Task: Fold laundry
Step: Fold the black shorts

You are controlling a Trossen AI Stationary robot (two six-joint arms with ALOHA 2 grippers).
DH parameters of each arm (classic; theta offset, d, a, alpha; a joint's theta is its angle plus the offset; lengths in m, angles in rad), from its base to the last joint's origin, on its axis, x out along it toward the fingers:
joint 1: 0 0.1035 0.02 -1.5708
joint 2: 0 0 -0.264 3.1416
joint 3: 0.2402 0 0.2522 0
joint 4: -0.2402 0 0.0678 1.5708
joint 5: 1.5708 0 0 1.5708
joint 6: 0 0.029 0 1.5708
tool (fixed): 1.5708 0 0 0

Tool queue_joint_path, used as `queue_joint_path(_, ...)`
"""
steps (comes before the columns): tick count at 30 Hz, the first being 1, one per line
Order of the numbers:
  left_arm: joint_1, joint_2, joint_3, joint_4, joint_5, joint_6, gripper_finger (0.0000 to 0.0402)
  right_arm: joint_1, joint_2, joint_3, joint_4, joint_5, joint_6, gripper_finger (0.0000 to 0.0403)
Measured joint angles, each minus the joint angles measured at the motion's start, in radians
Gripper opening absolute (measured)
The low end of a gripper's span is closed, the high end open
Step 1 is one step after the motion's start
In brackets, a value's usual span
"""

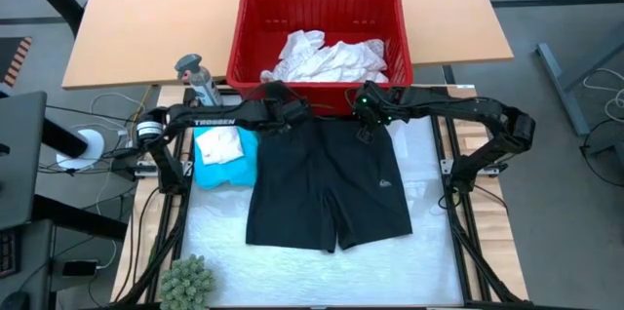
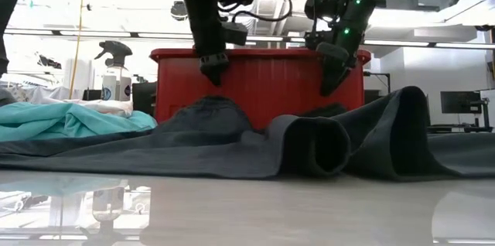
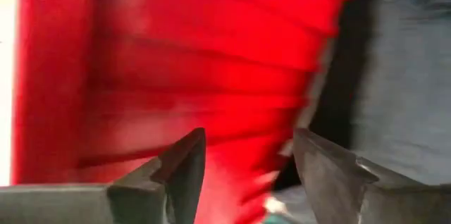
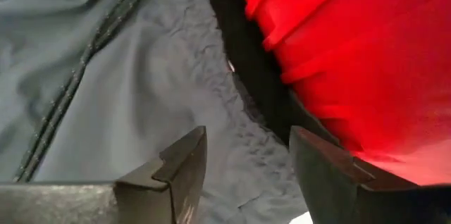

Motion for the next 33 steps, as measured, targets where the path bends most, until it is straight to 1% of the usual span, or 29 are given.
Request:
queue_joint_path(1,-0.005,-0.008,0.0,-0.015,0.042,-0.022,0.0207,0.004,-0.004,0.0,-0.001,-0.014,0.008,0.0227)
queue_joint_path(2,-0.013,-0.02,0.0,-0.026,0.111,-0.051,0.0207,0.008,-0.007,0.0,-0.008,-0.033,0.009,0.0225)
queue_joint_path(5,-0.034,-0.051,0.0,-0.029,0.415,-0.158,0.0208,0.027,-0.027,0.0,-0.018,-0.073,0.003,0.0216)
queue_joint_path(6,-0.038,-0.053,0.0,-0.023,0.492,-0.187,0.0208,0.033,-0.033,0.0,-0.017,-0.072,-0.01,0.0212)
queue_joint_path(7,-0.043,-0.054,0.0,-0.016,0.528,-0.21,0.0208,0.037,-0.038,0.0,-0.017,-0.071,-0.024,0.0208)
queue_joint_path(9,-0.059,-0.051,0.0,-0.015,0.52,-0.233,0.0208,0.041,-0.046,0.0,-0.017,-0.056,-0.062,0.0199)
queue_joint_path(11,-0.075,-0.044,0.0,0.0,0.464,-0.221,0.0208,0.026,-0.049,0.0,-0.009,-0.033,-0.095,0.0191)
queue_joint_path(13,-0.084,-0.035,0.0,0.0,0.392,-0.19,0.0208,-0.002,-0.05,0.0,0.005,-0.005,-0.098,0.0185)
queue_joint_path(15,-0.087,-0.026,0.0,0.015,0.331,-0.171,0.0208,-0.041,-0.049,0.0,0.027,0.001,-0.101,0.0182)
queue_joint_path(18,-0.07,-0.027,0.0,0.037,0.298,-0.154,0.0208,-0.106,-0.046,0.0,0.067,-0.01,-0.108,0.0181)
queue_joint_path(20,-0.056,-0.027,0.0,0.056,0.298,-0.151,0.0208,-0.147,-0.046,0.0,0.063,-0.082,-0.093,0.0181)
queue_joint_path(23,-0.039,-0.027,0.0,0.083,0.304,-0.177,0.0208,-0.209,-0.045,0.0,-0.032,-0.284,-0.105,0.0181)
queue_joint_path(24,-0.033,-0.027,0.0,0.093,0.311,-0.187,0.0208,-0.219,-0.036,0.0,-0.063,-0.317,-0.122,0.0181)
queue_joint_path(26,-0.023,-0.027,0.0,0.104,0.339,-0.199,0.0208,-0.226,-0.013,0.003,-0.097,-0.35,-0.172,0.0181)
queue_joint_path(28,-0.017,-0.027,0.0,0.125,0.366,-0.205,0.0208,-0.227,0.016,0.004,-0.138,-0.36,-0.214,0.0181)
queue_joint_path(33,-0.014,-0.027,0.0,0.137,0.368,-0.217,0.0208,-0.208,0.078,0.003,-0.214,-0.347,-0.293,0.0181)
